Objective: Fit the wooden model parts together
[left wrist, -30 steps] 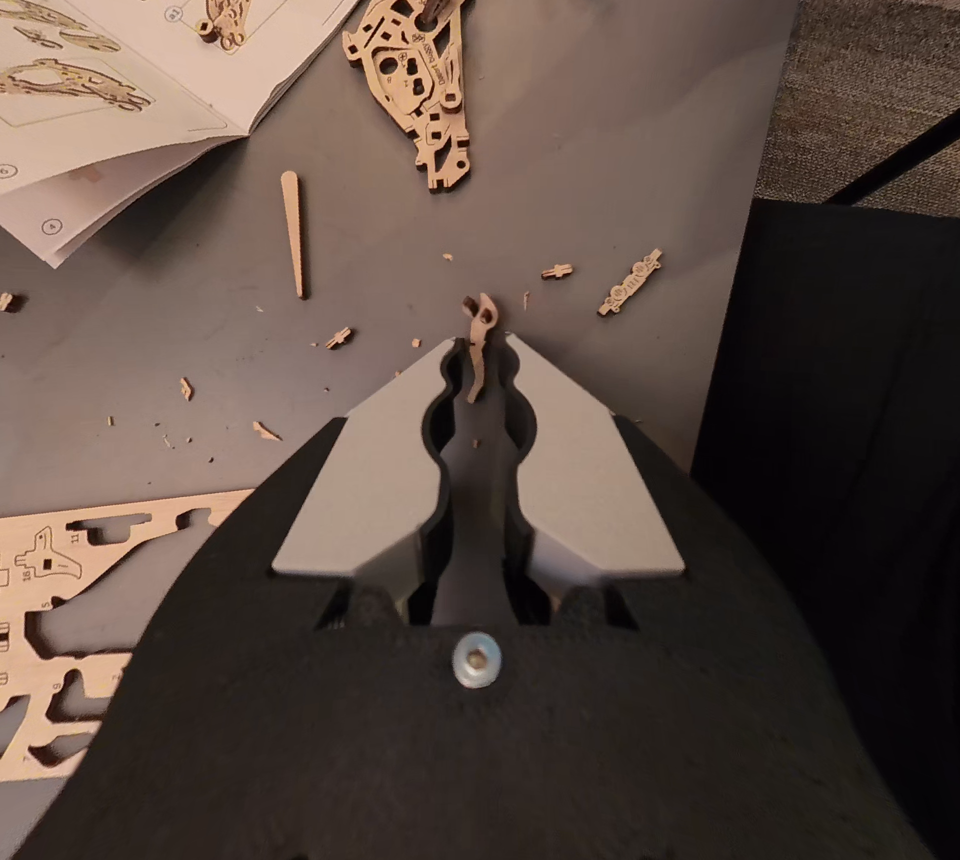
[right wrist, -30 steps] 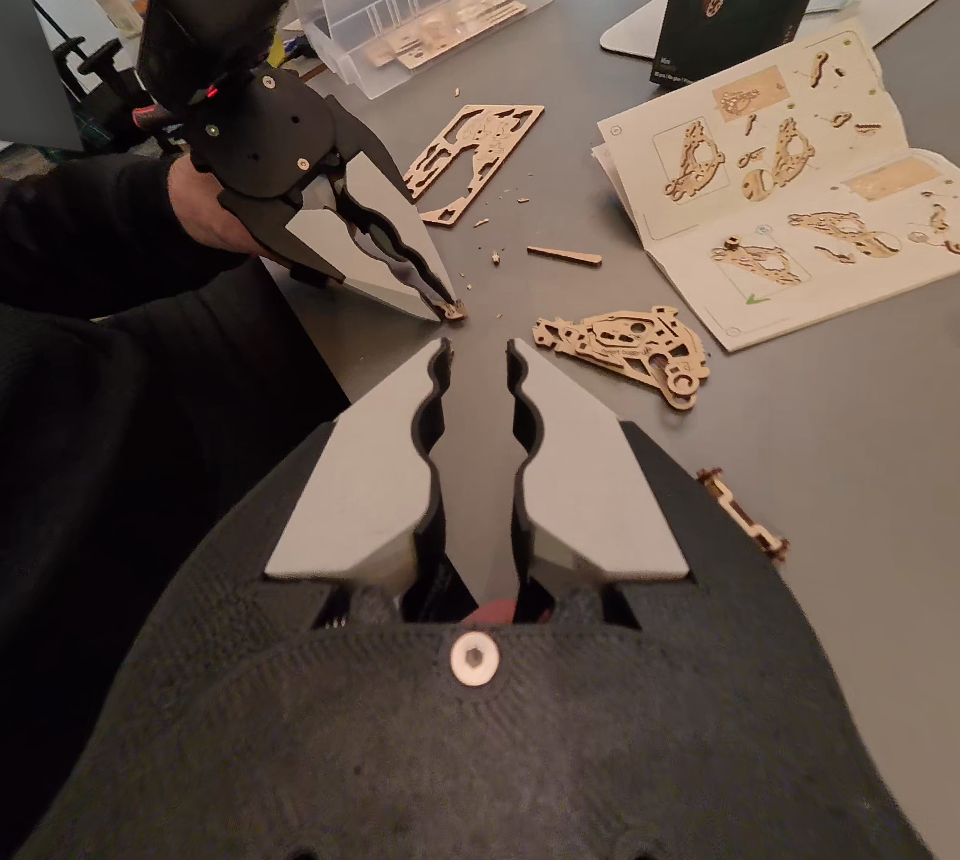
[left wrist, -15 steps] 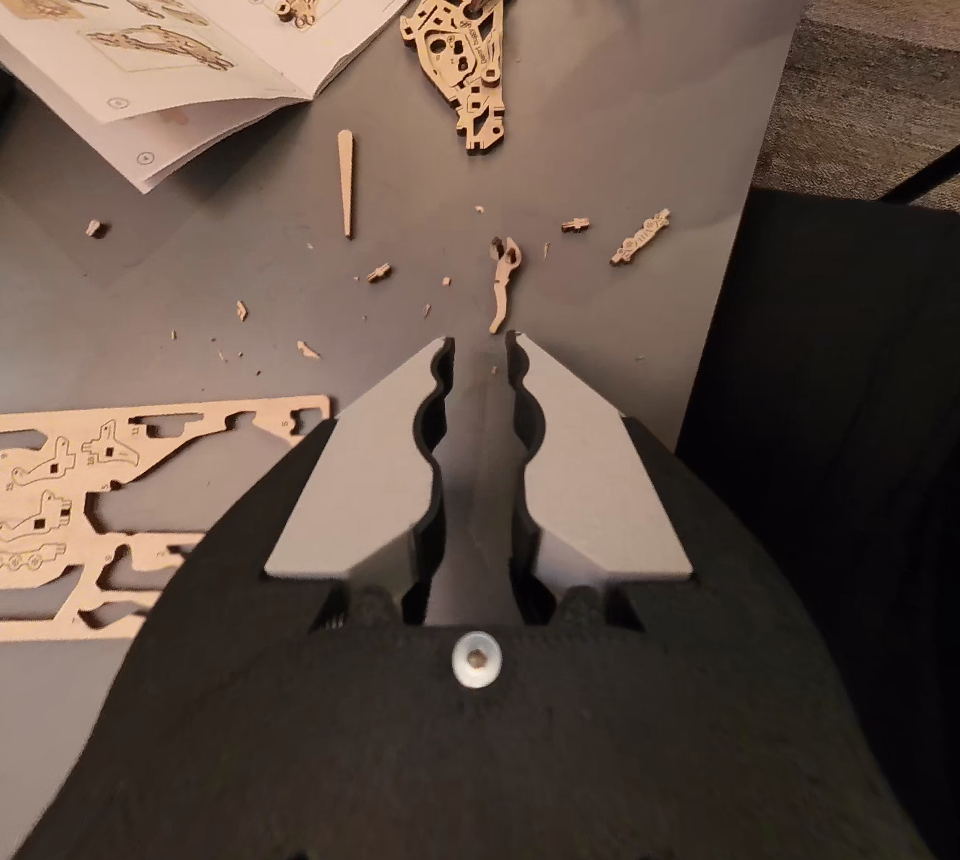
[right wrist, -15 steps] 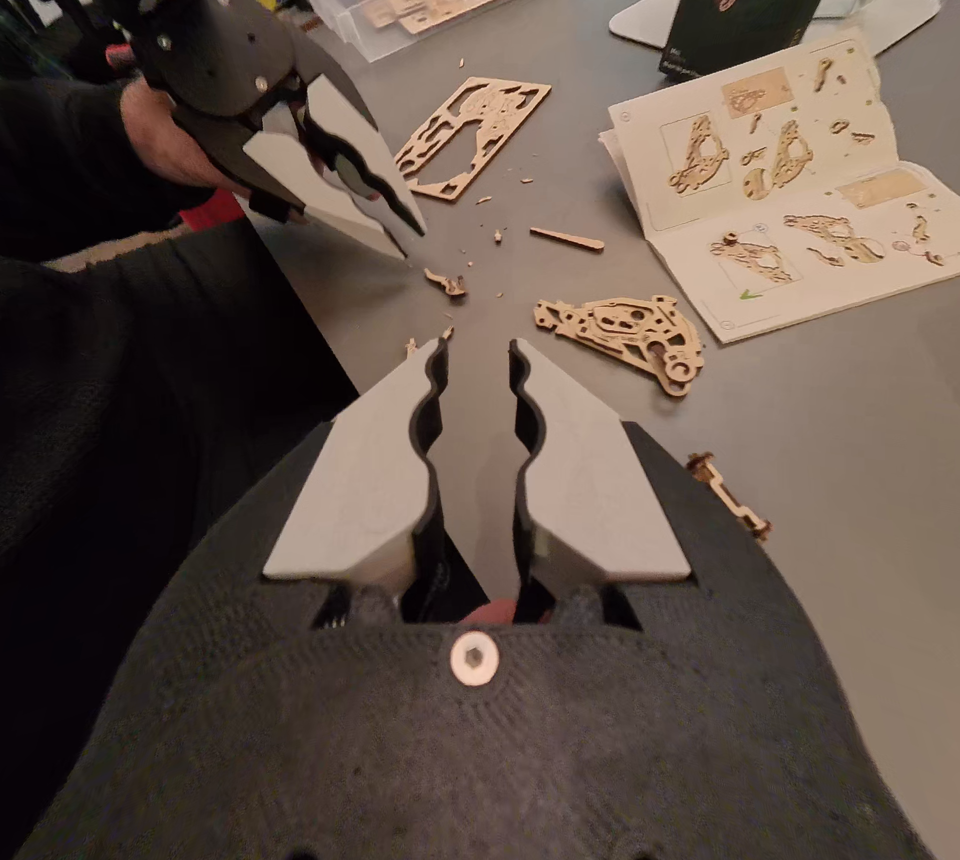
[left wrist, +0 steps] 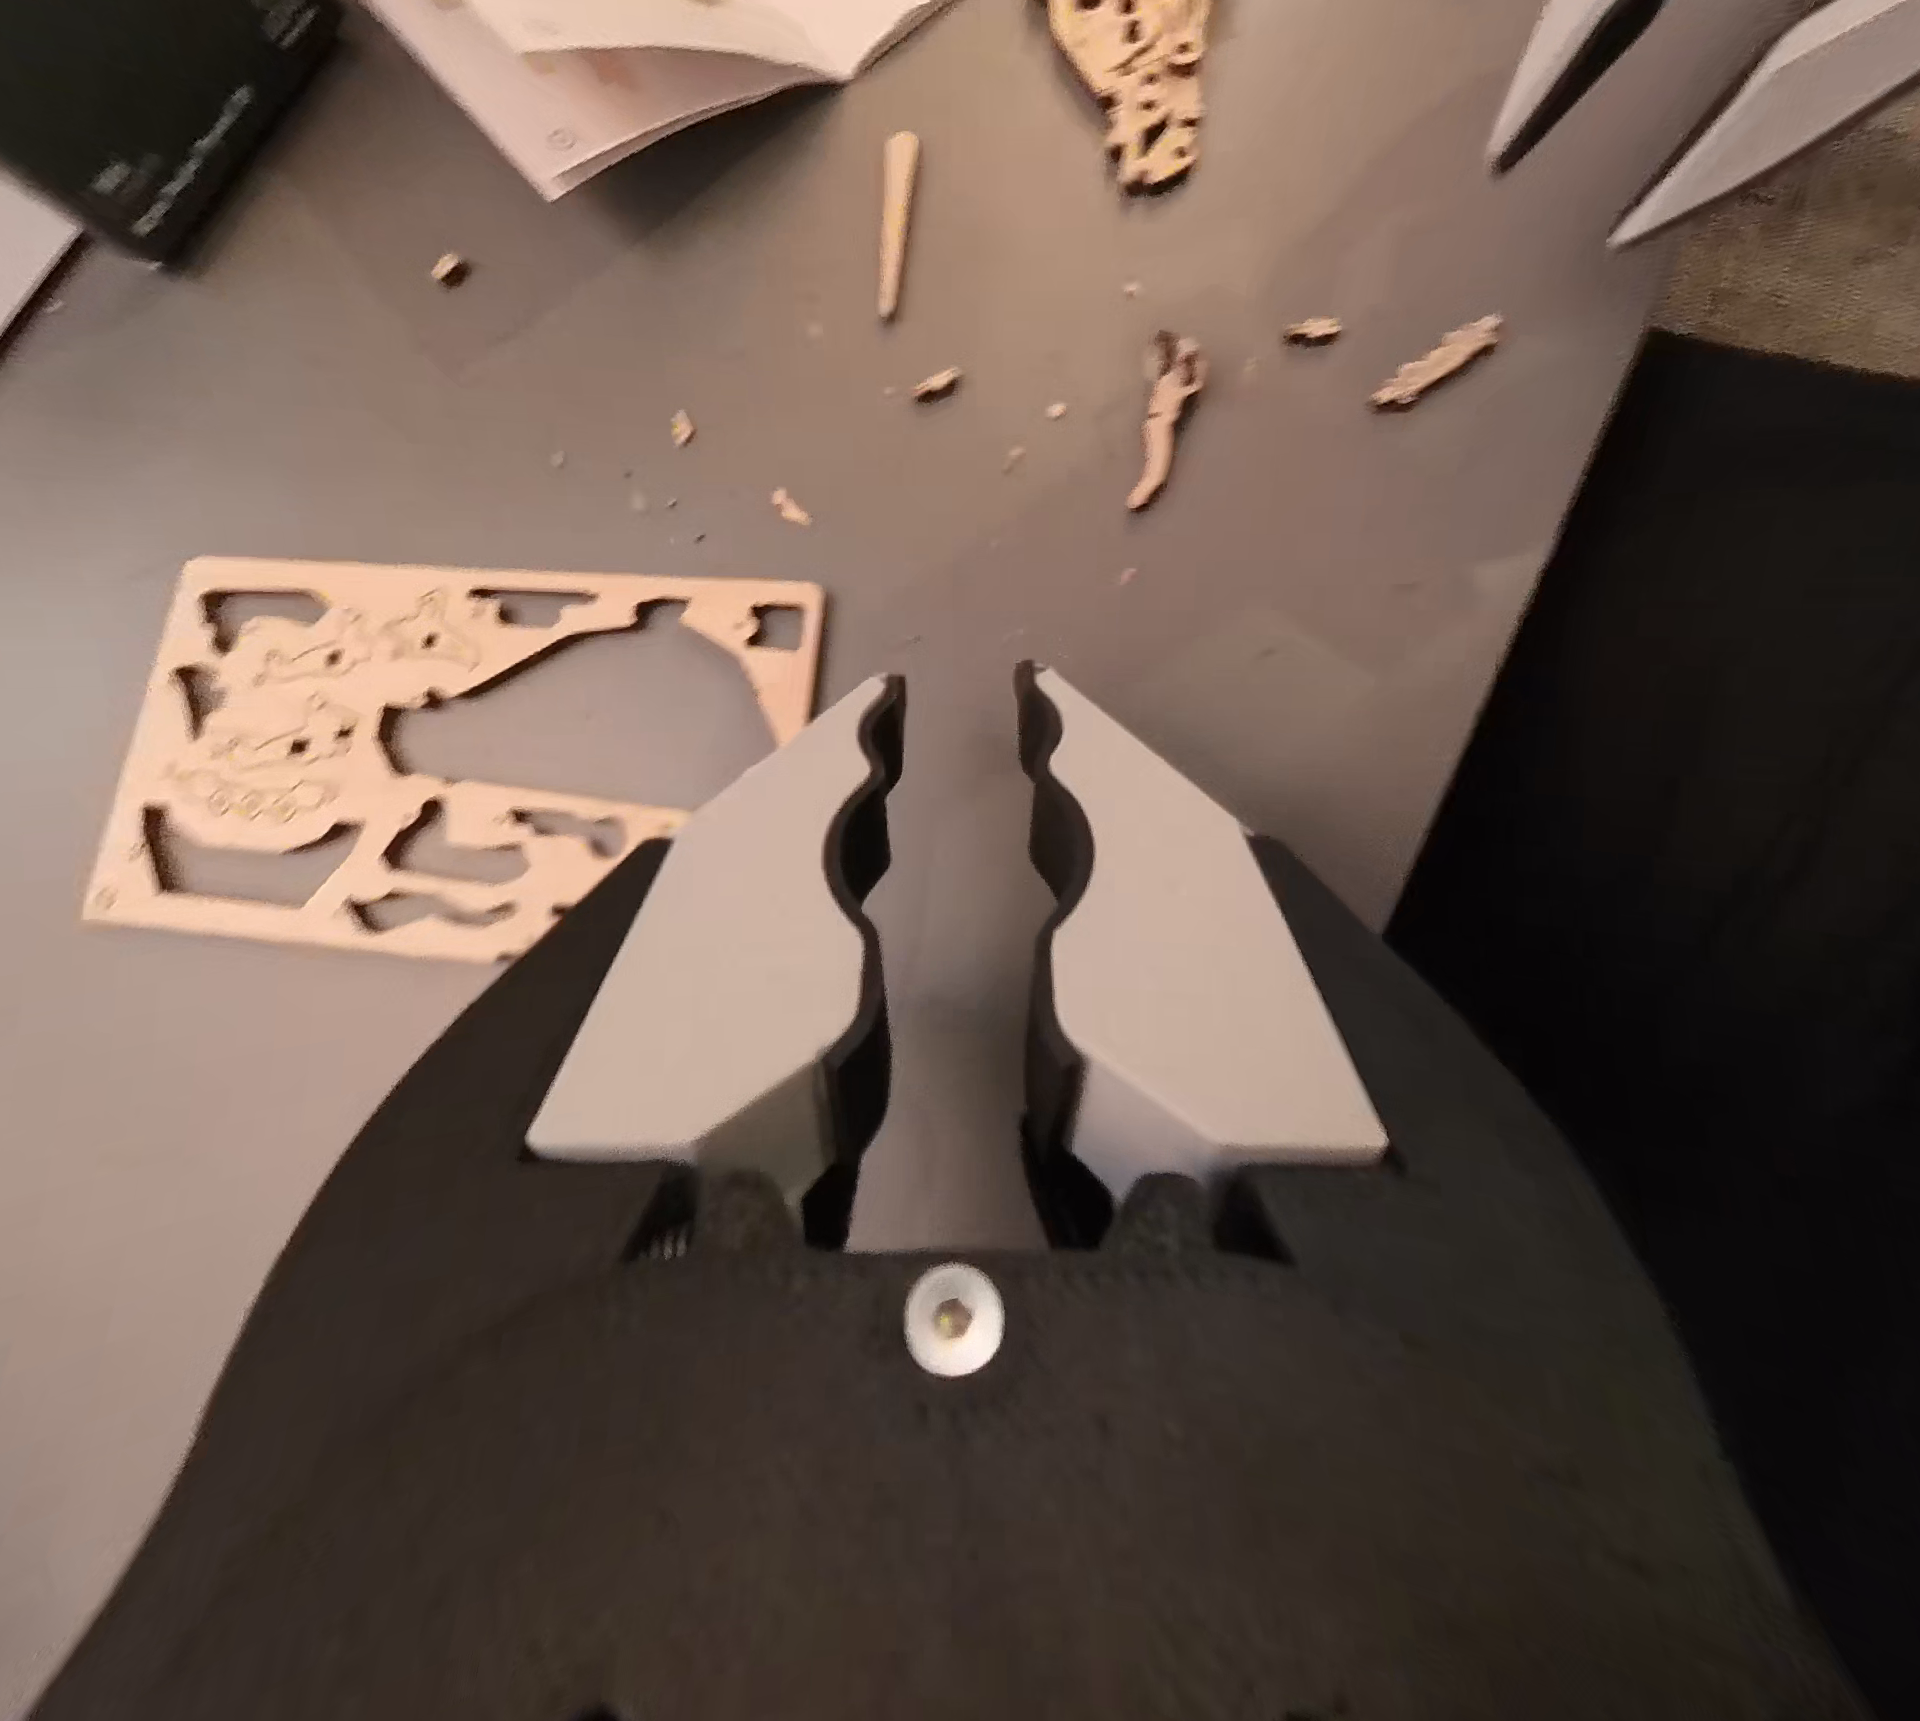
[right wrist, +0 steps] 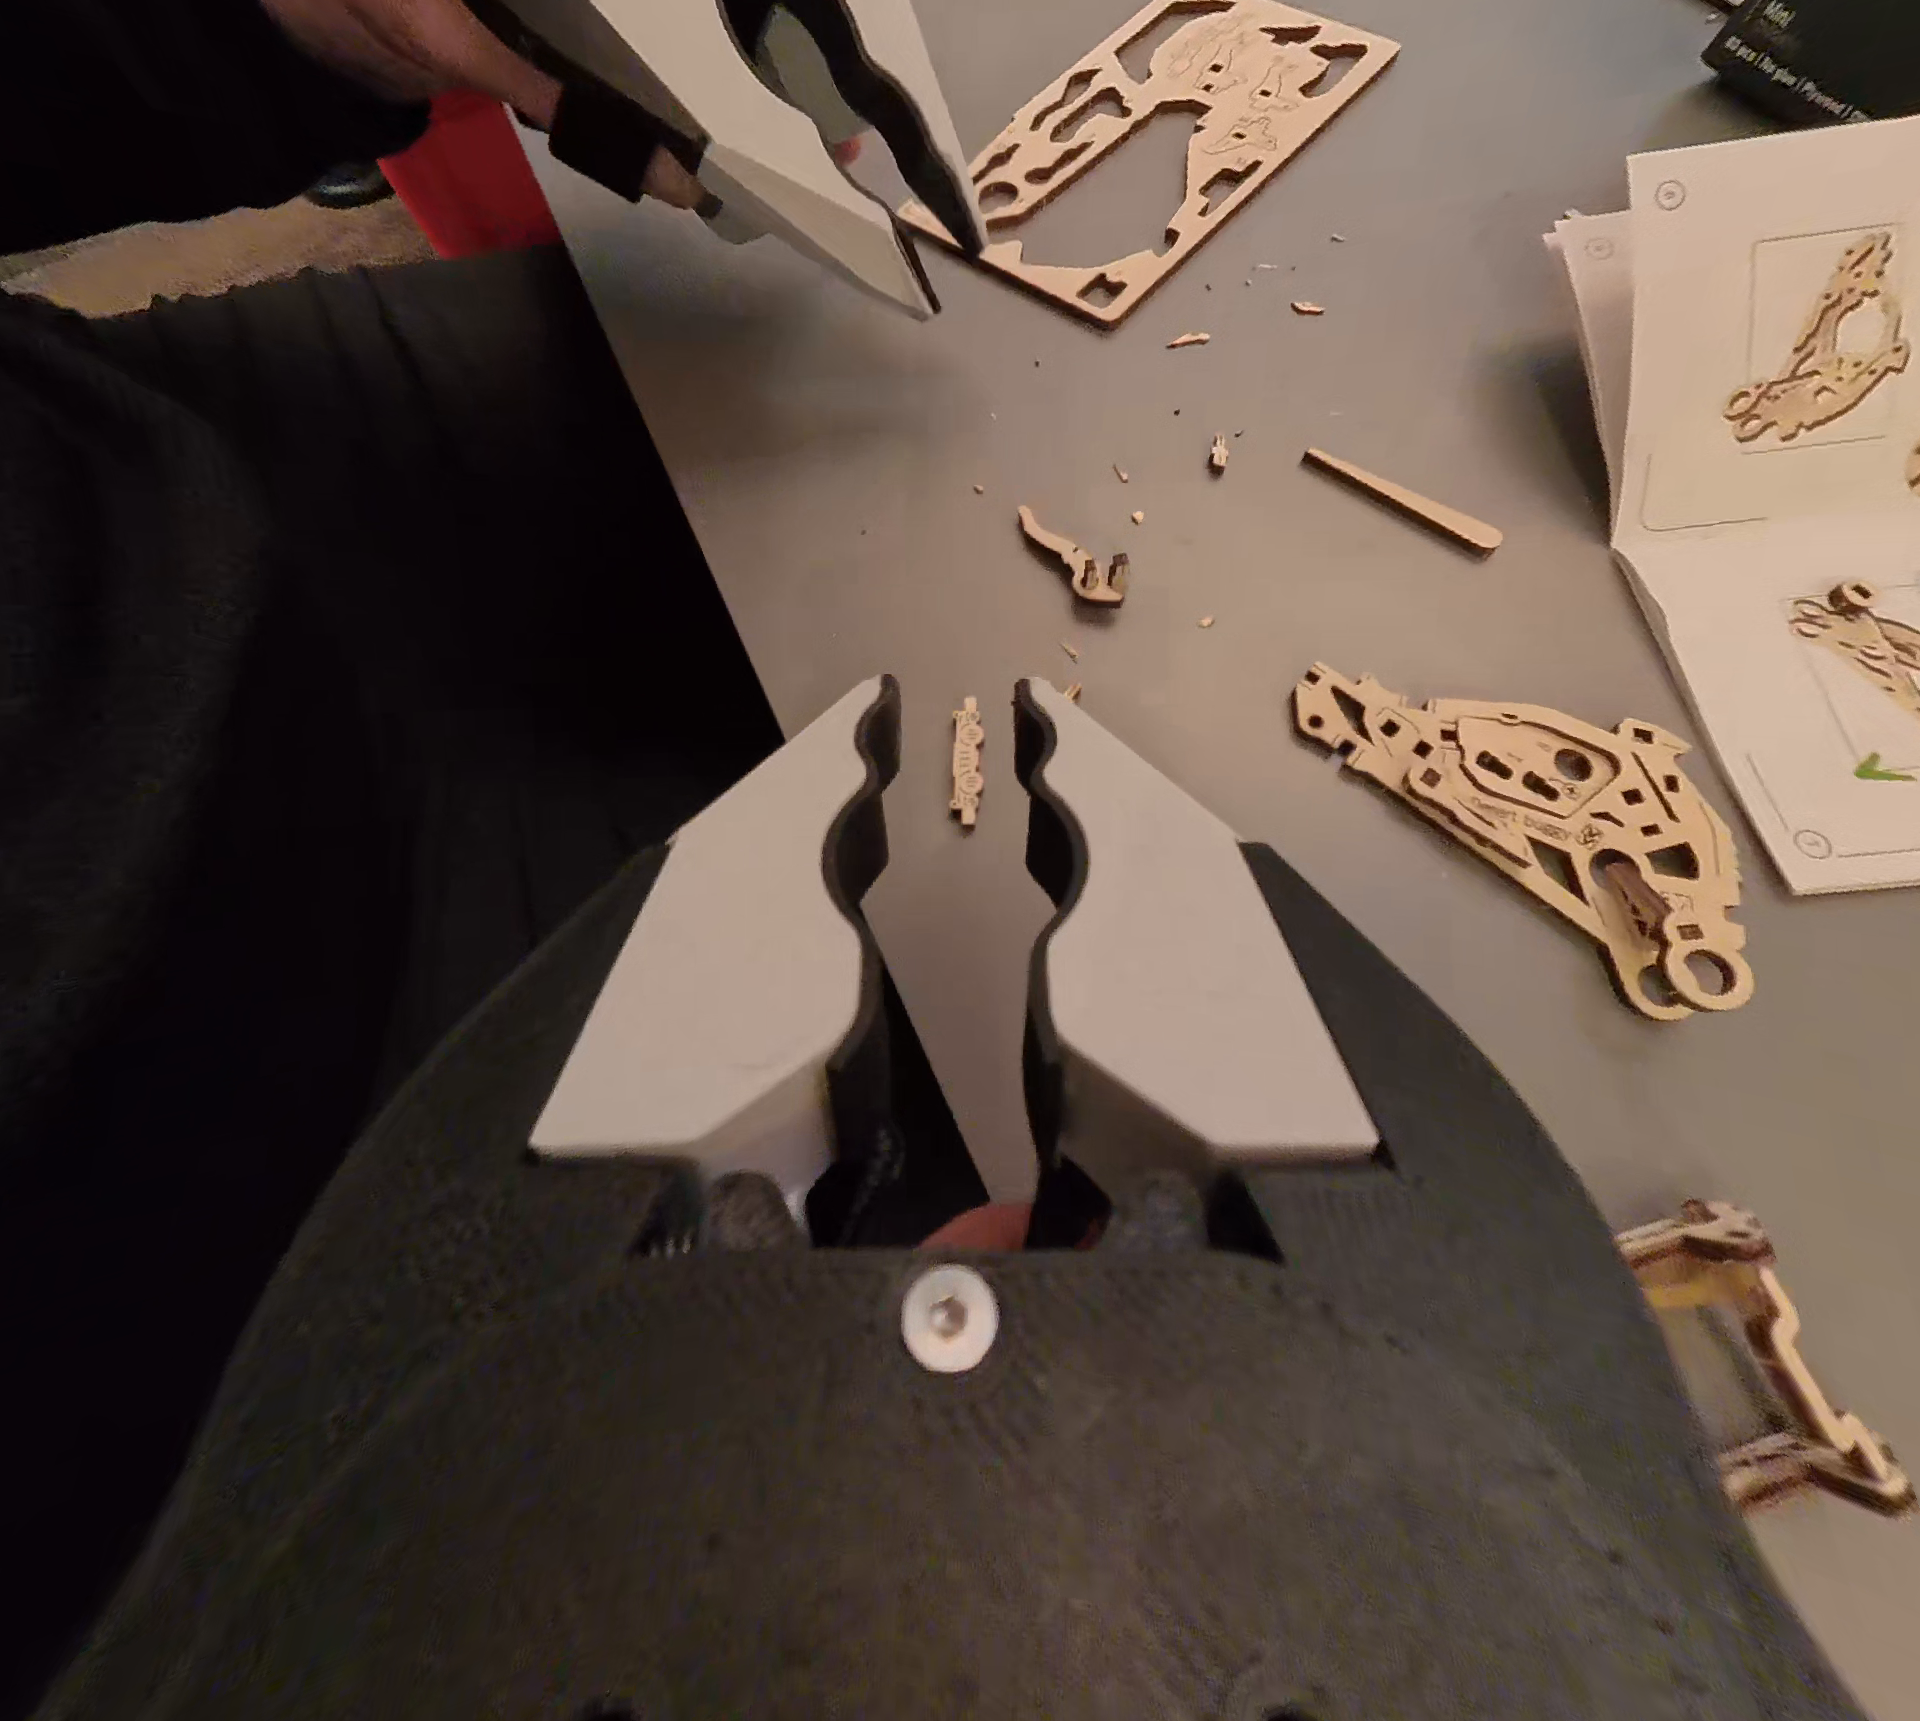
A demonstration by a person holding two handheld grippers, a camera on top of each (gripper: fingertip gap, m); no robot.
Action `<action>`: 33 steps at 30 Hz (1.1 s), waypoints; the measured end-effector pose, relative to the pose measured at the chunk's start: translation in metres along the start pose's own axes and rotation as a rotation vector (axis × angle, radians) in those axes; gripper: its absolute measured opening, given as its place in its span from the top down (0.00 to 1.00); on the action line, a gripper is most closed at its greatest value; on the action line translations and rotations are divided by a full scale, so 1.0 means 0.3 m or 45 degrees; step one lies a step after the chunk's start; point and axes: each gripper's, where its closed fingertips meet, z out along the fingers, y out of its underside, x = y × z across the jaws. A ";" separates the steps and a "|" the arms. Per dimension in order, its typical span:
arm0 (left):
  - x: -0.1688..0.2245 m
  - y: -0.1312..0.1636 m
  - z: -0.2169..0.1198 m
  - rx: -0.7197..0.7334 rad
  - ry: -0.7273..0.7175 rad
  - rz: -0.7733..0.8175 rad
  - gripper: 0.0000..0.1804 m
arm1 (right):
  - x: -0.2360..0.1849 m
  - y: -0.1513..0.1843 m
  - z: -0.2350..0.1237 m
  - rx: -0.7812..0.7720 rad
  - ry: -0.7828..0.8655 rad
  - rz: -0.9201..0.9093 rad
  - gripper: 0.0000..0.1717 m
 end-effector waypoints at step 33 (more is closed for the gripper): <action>-0.341 0.103 0.055 -0.202 -0.116 -0.103 0.79 | 0.279 0.094 -0.261 -0.002 0.395 0.128 0.84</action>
